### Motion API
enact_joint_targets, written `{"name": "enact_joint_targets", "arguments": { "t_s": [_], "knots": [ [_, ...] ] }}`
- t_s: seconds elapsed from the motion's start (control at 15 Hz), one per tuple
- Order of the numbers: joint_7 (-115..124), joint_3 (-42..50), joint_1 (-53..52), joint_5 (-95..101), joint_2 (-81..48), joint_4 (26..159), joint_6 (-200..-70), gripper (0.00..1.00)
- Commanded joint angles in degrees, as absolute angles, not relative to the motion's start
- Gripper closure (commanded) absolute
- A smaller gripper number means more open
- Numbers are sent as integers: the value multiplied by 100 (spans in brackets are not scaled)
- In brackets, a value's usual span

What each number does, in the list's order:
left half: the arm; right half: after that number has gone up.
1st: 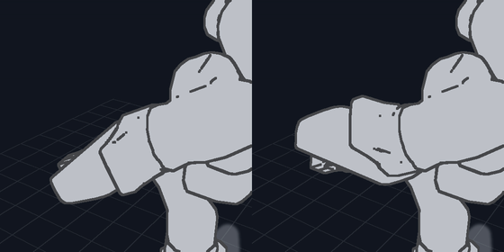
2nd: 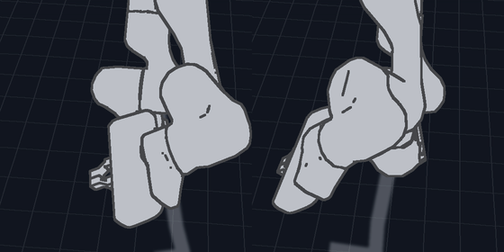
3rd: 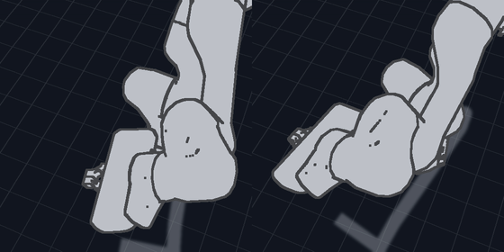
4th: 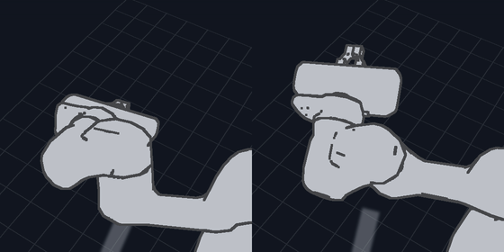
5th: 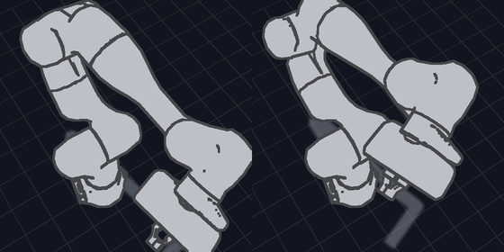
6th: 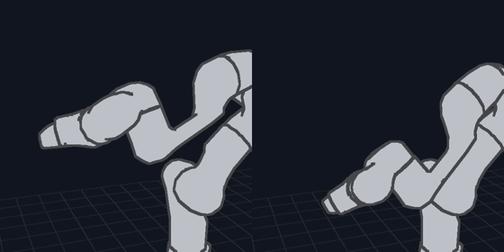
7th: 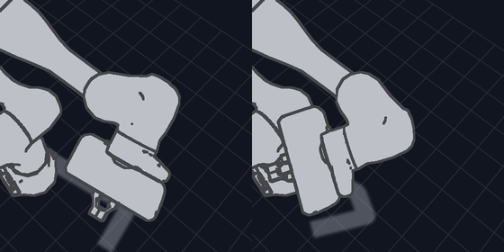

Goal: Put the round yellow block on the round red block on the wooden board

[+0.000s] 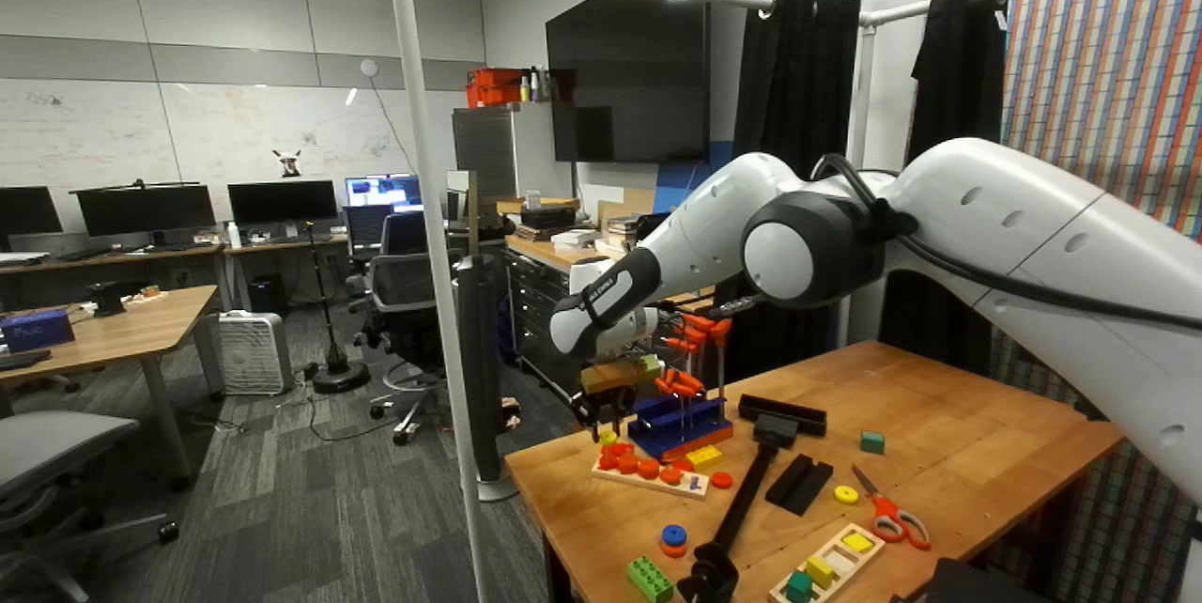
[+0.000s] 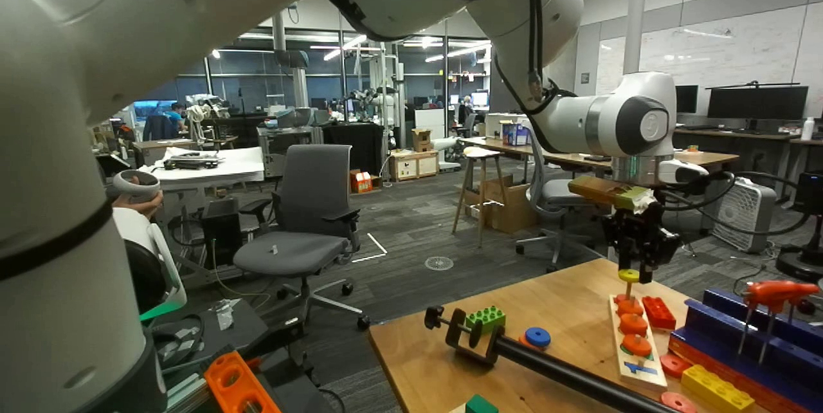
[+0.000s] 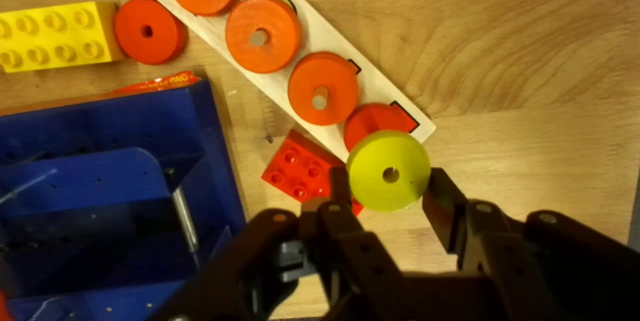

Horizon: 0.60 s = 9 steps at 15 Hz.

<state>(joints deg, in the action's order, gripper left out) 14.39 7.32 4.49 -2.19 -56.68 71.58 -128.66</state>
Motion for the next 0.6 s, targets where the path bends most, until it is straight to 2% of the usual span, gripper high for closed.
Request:
{"name": "enact_joint_targets", "arguments": {
  "t_s": [0.0,0.2,0.27,0.33,0.4,0.53],
  "knots": [
    [1326,629,564,-289,-5887,6850,-12722,79],
    [1326,602,604,-315,-5931,6900,-12721,79],
    [1361,611,608,-316,-5961,6895,-12701,53],
    [1358,606,621,-319,-5982,6894,-12689,33],
    [1361,609,628,-317,-5999,6898,-12688,28],
    [1375,621,632,-308,-6005,6920,-12692,12]
  ]
}}
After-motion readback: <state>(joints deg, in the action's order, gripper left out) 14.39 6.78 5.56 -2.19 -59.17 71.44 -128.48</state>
